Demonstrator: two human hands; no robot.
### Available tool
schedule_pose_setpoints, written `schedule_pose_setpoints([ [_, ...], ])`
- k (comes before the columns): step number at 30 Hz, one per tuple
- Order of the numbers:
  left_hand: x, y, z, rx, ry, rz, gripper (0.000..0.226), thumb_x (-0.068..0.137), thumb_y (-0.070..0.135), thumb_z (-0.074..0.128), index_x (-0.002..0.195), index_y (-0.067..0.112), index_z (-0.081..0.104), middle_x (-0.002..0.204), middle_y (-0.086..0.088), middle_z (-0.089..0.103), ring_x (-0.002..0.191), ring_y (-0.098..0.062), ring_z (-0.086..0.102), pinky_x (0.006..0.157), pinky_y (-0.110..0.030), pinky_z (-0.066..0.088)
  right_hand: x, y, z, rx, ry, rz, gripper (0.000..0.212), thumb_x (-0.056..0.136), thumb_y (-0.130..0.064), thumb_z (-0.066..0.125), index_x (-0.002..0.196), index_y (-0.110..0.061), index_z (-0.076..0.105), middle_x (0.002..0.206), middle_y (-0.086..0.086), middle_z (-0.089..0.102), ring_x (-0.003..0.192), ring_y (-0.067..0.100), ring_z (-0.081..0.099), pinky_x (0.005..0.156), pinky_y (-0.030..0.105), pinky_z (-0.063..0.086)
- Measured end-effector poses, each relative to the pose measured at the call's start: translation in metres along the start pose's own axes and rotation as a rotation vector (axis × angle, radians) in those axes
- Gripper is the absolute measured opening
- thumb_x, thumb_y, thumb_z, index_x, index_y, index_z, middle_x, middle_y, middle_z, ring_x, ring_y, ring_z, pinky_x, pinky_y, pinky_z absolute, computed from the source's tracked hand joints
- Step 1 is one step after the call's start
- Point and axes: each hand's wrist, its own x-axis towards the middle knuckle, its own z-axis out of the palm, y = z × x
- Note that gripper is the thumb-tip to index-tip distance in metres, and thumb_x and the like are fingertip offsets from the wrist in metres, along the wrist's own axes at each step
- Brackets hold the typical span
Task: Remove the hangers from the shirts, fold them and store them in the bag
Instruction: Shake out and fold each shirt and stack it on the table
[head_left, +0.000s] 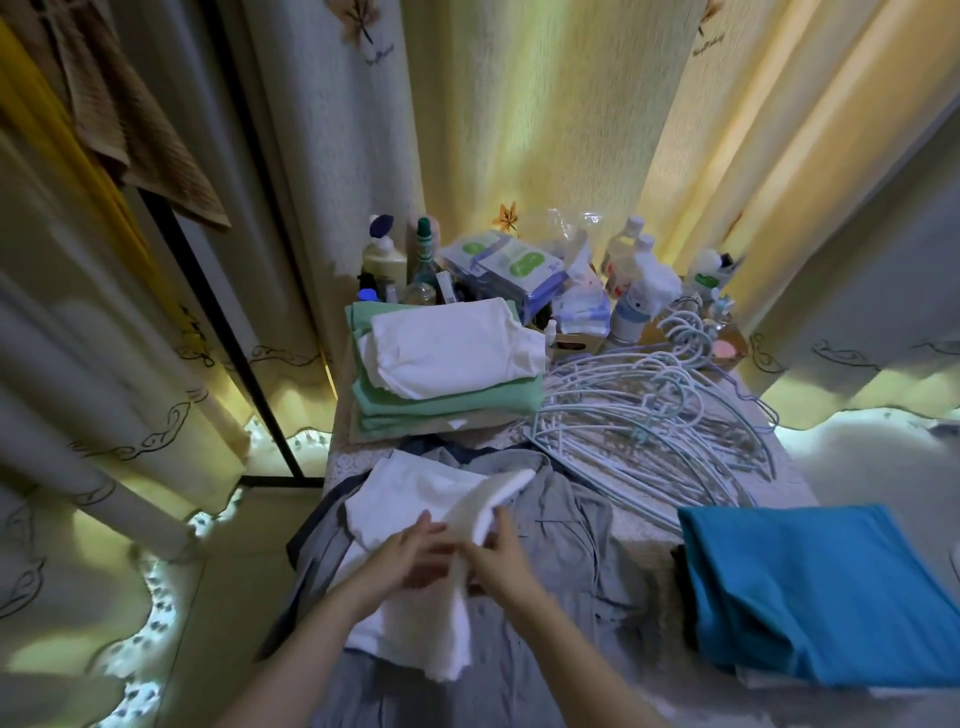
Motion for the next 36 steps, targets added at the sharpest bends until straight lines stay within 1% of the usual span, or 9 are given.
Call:
schedule_pose_setpoints([
  [5,-0.001,0.009,-0.052,0.002,0.157,-0.007,0.024,0.081,0.059,0.058,0.095,0.039,0.063,0.086,0.021,0.069,0.084,0.000,0.064,0.069,-0.019,0.047,0.013,-0.024,0.043,0.070,-0.304,-0.032,0.053,0.097,-0.002,0.041,0.140,-0.027,0.023,0.100,0.005,0.059,0.076,0.022,0.061,0.069,0.030,0.054],
  [10,0.020,-0.010,-0.069,-0.002,0.502,0.012,0.016,0.092,0.011,0.059,0.106,0.006,0.062,0.102,-0.012,0.064,0.100,-0.036,0.062,0.081,-0.038,0.047,0.022,0.021,0.035,0.084,0.208,0.177,0.008,0.093,0.001,0.045,0.098,-0.005,0.047,0.088,0.012,0.054,0.073,0.021,0.052,0.063,0.027,0.044],
  [14,0.022,-0.040,-0.062,0.102,0.622,-0.159,0.030,0.095,0.012,0.052,0.124,0.004,0.051,0.119,-0.019,0.060,0.107,-0.037,0.056,0.082,-0.036,0.040,0.019,0.047,0.040,0.071,0.065,0.273,0.026,0.092,-0.002,0.049,0.069,-0.013,0.048,0.070,0.009,0.049,0.061,0.016,0.047,0.057,0.026,0.040],
  [19,0.020,-0.039,-0.058,0.180,0.580,-0.216,0.041,0.090,0.006,0.052,0.130,0.004,0.041,0.127,-0.019,0.051,0.112,-0.037,0.052,0.082,-0.037,0.041,0.022,0.048,0.064,0.226,-0.096,0.348,0.014,0.092,-0.021,0.061,0.090,-0.007,0.060,0.083,0.007,0.062,0.074,0.018,0.059,0.064,0.026,0.049],
  [23,0.011,-0.034,-0.063,0.346,0.493,-0.177,0.075,0.082,0.010,0.064,0.144,0.005,0.021,0.142,-0.020,0.036,0.128,-0.037,0.039,0.101,-0.045,0.038,0.029,0.034,0.070,0.268,-0.160,0.354,0.036,0.089,-0.017,0.064,0.121,-0.001,0.056,0.120,0.018,0.062,0.084,0.020,0.063,0.064,0.025,0.054],
  [26,0.000,-0.016,-0.078,0.441,0.505,-0.076,0.112,0.071,0.022,0.082,0.151,0.009,0.004,0.154,-0.018,0.016,0.140,-0.036,0.018,0.111,-0.048,0.025,0.030,0.006,0.059,-0.003,-0.232,0.184,0.043,0.089,-0.016,0.059,0.130,-0.008,0.051,0.125,0.015,0.059,0.098,0.023,0.060,0.081,0.034,0.053],
  [30,-0.015,0.024,-0.100,0.219,0.478,0.192,0.135,0.051,0.022,0.094,0.151,0.026,0.003,0.155,-0.001,0.018,0.139,-0.020,0.024,0.109,-0.042,0.031,0.020,-0.052,-0.012,-0.565,-0.512,-0.142,0.048,0.090,-0.022,0.059,0.135,-0.026,0.046,0.128,0.001,0.054,0.109,0.014,0.052,0.091,0.027,0.042],
  [33,-0.024,0.060,-0.084,0.131,0.075,0.271,0.120,0.047,0.030,0.095,0.142,0.043,0.024,0.146,0.016,0.033,0.134,-0.006,0.034,0.105,-0.028,0.038,-0.003,-0.089,-0.084,-0.716,-0.666,-0.177,0.045,0.092,-0.016,0.057,0.134,-0.024,0.046,0.131,-0.001,0.053,0.114,0.010,0.050,0.099,0.027,0.041],
  [36,-0.024,0.094,-0.021,0.043,-0.159,0.130,0.085,0.032,0.056,0.090,0.108,0.032,0.062,0.103,0.013,0.071,0.103,-0.007,0.065,0.072,-0.009,0.050,-0.034,-0.117,-0.162,-0.728,-0.664,-0.087,0.035,0.093,-0.013,0.057,0.126,-0.025,0.052,0.119,-0.007,0.058,0.108,0.006,0.055,0.093,0.020,0.046],
])
